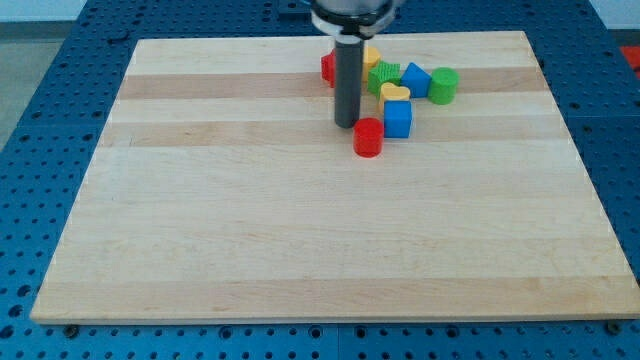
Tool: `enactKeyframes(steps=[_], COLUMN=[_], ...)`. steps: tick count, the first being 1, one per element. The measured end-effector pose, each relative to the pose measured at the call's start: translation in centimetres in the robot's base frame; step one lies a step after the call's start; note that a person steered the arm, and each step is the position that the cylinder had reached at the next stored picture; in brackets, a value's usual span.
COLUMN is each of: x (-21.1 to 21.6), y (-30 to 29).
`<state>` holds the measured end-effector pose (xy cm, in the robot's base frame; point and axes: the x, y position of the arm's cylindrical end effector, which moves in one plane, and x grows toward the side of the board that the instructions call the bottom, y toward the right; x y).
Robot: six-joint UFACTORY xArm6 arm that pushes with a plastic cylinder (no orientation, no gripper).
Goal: Slide the yellow hexagon a bit down
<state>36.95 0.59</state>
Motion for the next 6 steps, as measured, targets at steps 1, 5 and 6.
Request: enactKeyframes(steps=[1, 5, 6], x=[-0.6, -12.9, -15.9], y=[-3.2, -9.4, -9.4])
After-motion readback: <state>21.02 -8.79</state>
